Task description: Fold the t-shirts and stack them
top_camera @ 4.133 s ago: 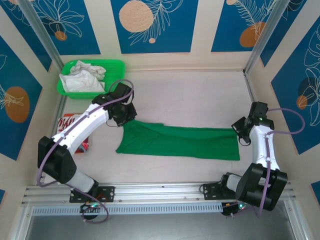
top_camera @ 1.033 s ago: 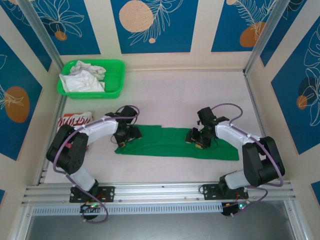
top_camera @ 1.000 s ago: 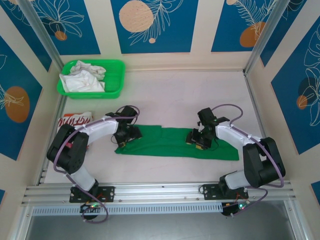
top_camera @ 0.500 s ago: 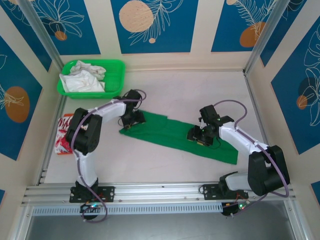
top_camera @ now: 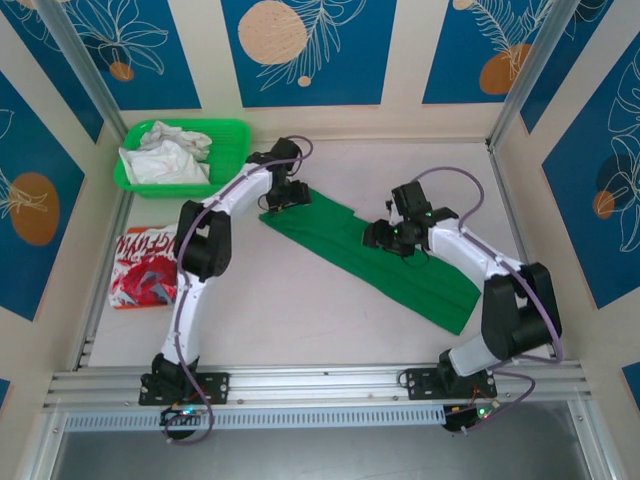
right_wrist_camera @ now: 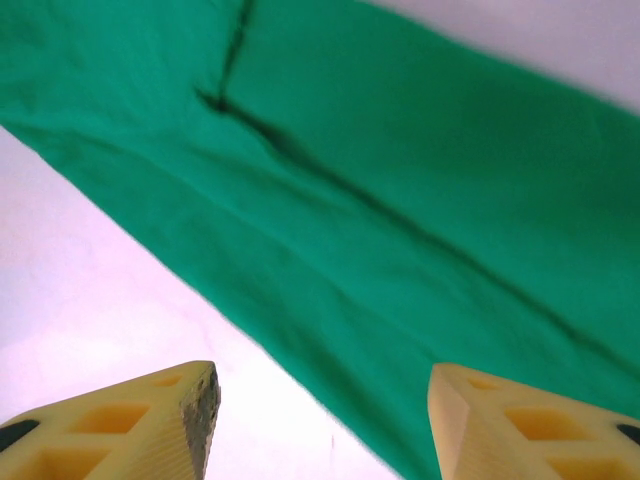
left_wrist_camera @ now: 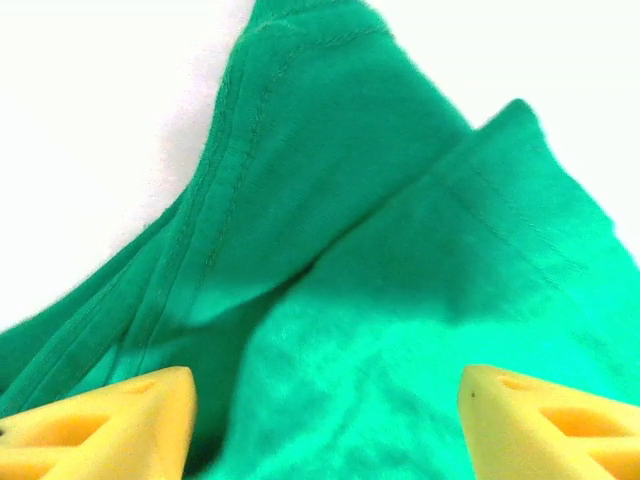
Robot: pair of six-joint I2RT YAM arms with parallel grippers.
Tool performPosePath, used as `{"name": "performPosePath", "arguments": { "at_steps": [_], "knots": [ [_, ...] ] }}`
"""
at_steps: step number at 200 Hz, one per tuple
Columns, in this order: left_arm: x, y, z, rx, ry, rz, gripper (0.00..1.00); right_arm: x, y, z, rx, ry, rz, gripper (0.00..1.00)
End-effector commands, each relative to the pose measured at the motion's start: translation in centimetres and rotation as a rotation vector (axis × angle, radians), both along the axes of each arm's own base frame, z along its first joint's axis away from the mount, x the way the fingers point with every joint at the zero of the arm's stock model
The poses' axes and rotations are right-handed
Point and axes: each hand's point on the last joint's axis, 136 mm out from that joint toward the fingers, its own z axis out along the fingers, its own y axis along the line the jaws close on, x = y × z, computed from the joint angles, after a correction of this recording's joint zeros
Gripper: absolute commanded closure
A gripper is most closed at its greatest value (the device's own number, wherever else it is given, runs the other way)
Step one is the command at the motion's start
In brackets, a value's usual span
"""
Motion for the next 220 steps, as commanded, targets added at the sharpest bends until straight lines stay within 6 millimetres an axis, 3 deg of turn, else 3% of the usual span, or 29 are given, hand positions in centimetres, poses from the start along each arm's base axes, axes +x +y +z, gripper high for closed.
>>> {"name": "performPosePath", "arguments": {
  "at_steps": [1,21,37,91,119,138,160,185,220],
  "knots": [
    [-1.2,1.6,7.8,0.005,-0.138,-0.009,0.27,4.2,1.7,0.8,-0.004,-0.099,0.076,0.42],
    [-3.3,4.1,10.9,0.029,-0.257,0.031,0.24,6.9,4.2,0.6,0.009,-0.104,0.128,0.42],
    [-5.9,5.9,11.6,0.032,-0.306,0.059,0.22,8.7,6.8,0.1,0.007,-0.104,0.179,0.44],
    [-13.4,8.9,9.7,0.010,-0.313,0.043,0.22,11.5,17.6,-3.3,0.070,-0.055,0.346,0.46],
    [-15.4,8.7,8.6,-0.016,-0.286,-0.018,0.21,12.6,20.2,-5.5,0.101,-0.011,0.331,0.47],
    [-15.9,8.0,8.0,-0.051,-0.267,-0.045,0.21,13.8,19.6,-7.0,0.119,0.050,0.256,0.48],
    [-15.6,6.9,8.1,-0.101,-0.284,-0.063,0.20,15.7,17.2,-8.5,0.108,0.082,0.158,0.46],
    [-14.9,5.1,7.8,-0.170,-0.279,-0.094,0.18,17.9,12.7,-9.4,0.081,0.126,0.022,0.46],
    [-14.8,2.6,7.0,-0.194,-0.265,-0.141,0.15,21.0,6.8,-9.1,0.090,0.129,-0.120,0.43]
  ]
}}
